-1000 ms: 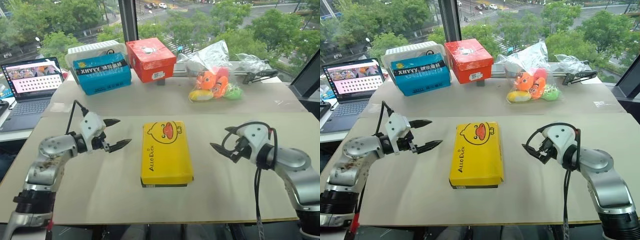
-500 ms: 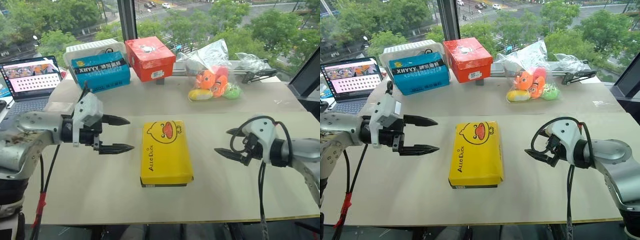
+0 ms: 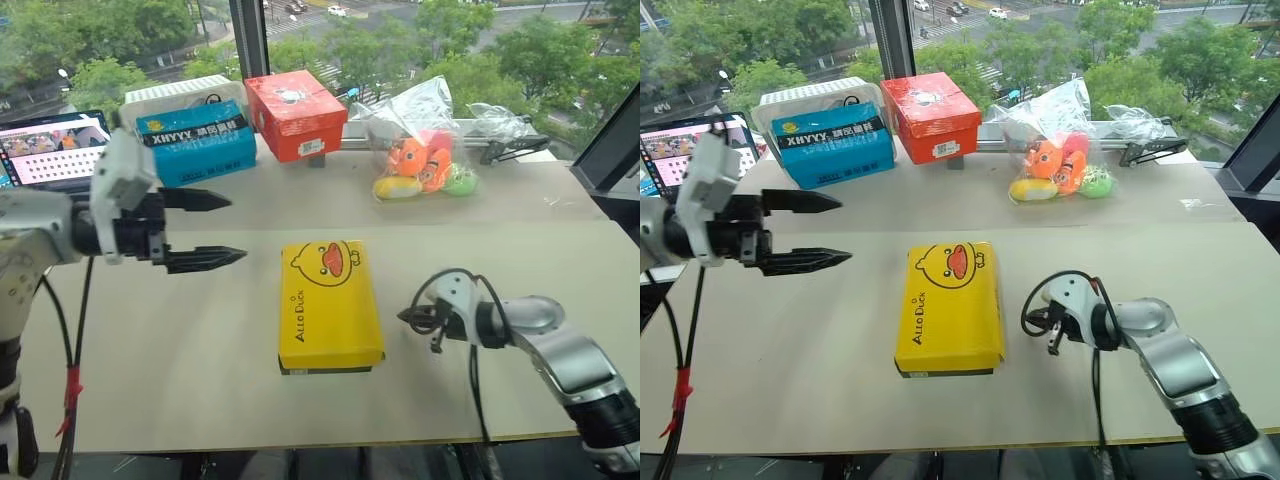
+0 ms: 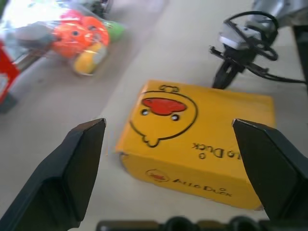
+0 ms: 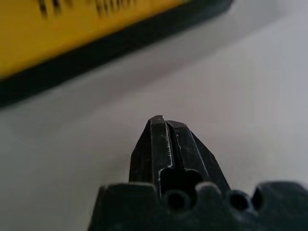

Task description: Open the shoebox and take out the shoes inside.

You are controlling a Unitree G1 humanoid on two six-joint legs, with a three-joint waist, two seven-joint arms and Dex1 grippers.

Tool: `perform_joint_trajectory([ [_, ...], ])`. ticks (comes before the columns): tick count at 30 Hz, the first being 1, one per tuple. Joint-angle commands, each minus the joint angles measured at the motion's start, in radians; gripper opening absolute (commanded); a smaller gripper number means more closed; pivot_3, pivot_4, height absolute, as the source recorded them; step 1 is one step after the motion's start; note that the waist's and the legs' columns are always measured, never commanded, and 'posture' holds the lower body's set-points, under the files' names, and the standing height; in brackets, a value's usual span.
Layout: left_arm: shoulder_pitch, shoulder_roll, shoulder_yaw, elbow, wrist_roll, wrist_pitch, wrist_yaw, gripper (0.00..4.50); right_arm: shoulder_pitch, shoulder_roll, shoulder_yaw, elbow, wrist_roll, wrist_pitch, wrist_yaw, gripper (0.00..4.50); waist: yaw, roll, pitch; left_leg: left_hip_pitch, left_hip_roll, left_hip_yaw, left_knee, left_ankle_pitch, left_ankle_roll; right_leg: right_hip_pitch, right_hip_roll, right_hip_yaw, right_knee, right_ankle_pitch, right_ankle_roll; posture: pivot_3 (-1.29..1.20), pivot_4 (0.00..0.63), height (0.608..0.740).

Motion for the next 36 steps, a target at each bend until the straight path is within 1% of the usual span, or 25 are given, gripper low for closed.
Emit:
perform_joint_trajectory([
  [1,0.104,-0.007,0.102,-0.037,-0.008,-0.04,-0.007,4.5,-0.04,0.03,-0.013,-0.015,0.074,0.019,0.058,0.06,0.005,0.0,0.0,0.0,0.0,0.0,0.0,0.0,0.0,0.0,0.0,0.0,0.0,0.0,0.0,0.0,0.15,0.739],
  [3,0.142,-0.013,0.131,-0.054,-0.016,-0.045,0.003,4.5,-0.059,0.048,-0.023,-0.019,0.102,0.032,0.071,0.06,0.009,0.0,0.001,-0.003,0.0,-0.001,0.002,0.0,0.0,-0.002,0.0,-0.001,0.0,0.0,0.0,0.0,0.15,0.739],
  [5,0.17,-0.023,0.163,-0.08,-0.034,-0.03,0.026,4.5,-0.092,0.078,-0.049,-0.038,0.162,0.068,0.08,0.06,0.012,0.0,0.001,-0.004,0.0,-0.001,0.003,-0.001,0.0,-0.002,0.0,-0.001,0.0,0.0,0.0,0.0,0.15,0.739],
  [8,0.206,-0.028,0.19,-0.111,-0.046,-0.029,0.04,4.5,-0.134,0.107,-0.076,-0.049,0.228,0.116,0.083,0.06,0.01,0.0,0.001,-0.003,0.0,-0.001,0.003,-0.001,0.001,-0.001,-0.001,-0.001,0.0,0.001,0.0,0.0,0.15,0.739],
  [15,0.255,-0.069,0.228,-0.147,-0.055,-0.04,0.095,4.5,-0.339,0.221,-0.12,-0.066,0.395,0.231,0.032,0.06,0.001,0.001,0.002,-0.002,0.0,-0.001,0.002,-0.002,0.0,-0.002,0.0,0.0,0.001,0.001,0.0,0.0,0.15,0.739],
  [17,0.256,-0.074,0.241,-0.157,-0.077,-0.028,0.11,4.5,-0.42,0.285,-0.099,-0.036,0.379,0.229,-0.019,0.06,0.002,0.001,0.002,-0.003,0.0,-0.001,0.002,-0.002,-0.001,-0.003,0.0,0.0,0.001,0.001,0.0,0.0,0.15,0.739],
  [19,0.266,-0.062,0.264,-0.167,-0.076,-0.026,0.122,4.5,-0.493,0.356,-0.056,0.015,0.327,0.203,-0.071,0.06,-0.001,0.002,0.002,-0.003,0.0,-0.001,0.002,-0.002,-0.001,-0.004,0.0,0.0,0.002,0.001,0.0,0.0,0.15,0.739],
  [21,0.296,-0.045,0.316,-0.181,-0.076,-0.015,0.126,4.5,-0.553,0.437,-0.021,0.071,0.298,0.192,-0.114,0.06,-0.002,0.002,0.002,-0.004,0.0,-0.001,0.002,-0.002,-0.002,-0.005,0.0,0.0,0.002,0.001,0.0,0.0,0.15,0.739],
  [23,0.337,-0.034,0.386,-0.213,-0.1,0.017,0.124,4.5,-0.585,0.509,0.012,0.118,0.281,0.175,-0.126,0.06,-0.006,0.002,0.002,-0.004,0.0,0.0,0.002,-0.001,-0.004,-0.007,0.0,0.0,0.003,0.001,0.0,0.0,0.15,0.739],
  [24,0.365,-0.026,0.443,-0.237,-0.115,0.044,0.12,4.5,-0.602,0.556,0.05,0.159,0.25,0.144,-0.135,0.06,-0.009,0.002,0.002,-0.006,0.0,-0.001,0.003,0.0,-0.005,-0.009,0.0,0.0,0.003,0.001,0.0,0.0,0.15,0.739],
  [27,0.416,-0.007,0.552,-0.283,-0.147,0.093,0.122,4.5,-0.632,0.639,0.124,0.256,0.162,0.06,-0.148,0.06,-0.022,0.002,0.002,-0.009,0.0,0.0,0.003,0.002,-0.009,-0.013,0.0,0.0,0.005,0.001,0.0,0.0,0.15,0.739],
  [29,0.44,0.013,0.653,-0.316,-0.18,0.146,0.126,4.5,-0.654,0.697,0.182,0.37,0.082,-0.027,-0.156,0.06,-0.025,0.002,0.002,-0.009,0.0,0.0,0.003,0.002,-0.009,-0.013,0.0,0.0,0.005,0.001,0.0,0.0,0.15,0.739],
  [32,0.466,0.032,0.72,-0.349,-0.226,0.201,0.136,4.5,-0.673,0.726,0.222,0.47,-0.004,-0.119,-0.161,0.06,-0.029,0.002,0.002,-0.008,0.0,0.0,0.003,0.002,-0.01,-0.014,0.0,0.0,0.005,0.001,-0.001,0.0,0.15,0.739],
  [34,0.514,0.041,0.731,-0.378,-0.205,0.206,0.116,4.5,-0.674,0.728,0.234,0.494,-0.046,-0.153,-0.163,0.06,-0.025,0.003,0.003,-0.006,0.0,0.0,0.002,0.002,-0.01,-0.014,0.0,0.0,0.005,0.001,-0.001,0.0,0.15,0.739],
  [36,0.545,0.047,0.737,-0.392,-0.209,0.214,0.109,4.5,-0.658,0.726,0.224,0.468,-0.05,-0.141,-0.154,0.06,-0.023,0.003,0.003,-0.006,0.0,0.0,0.003,0.002,-0.01,-0.014,0.0,0.0,0.005,0.001,-0.001,0.0,0.15,0.739],
])
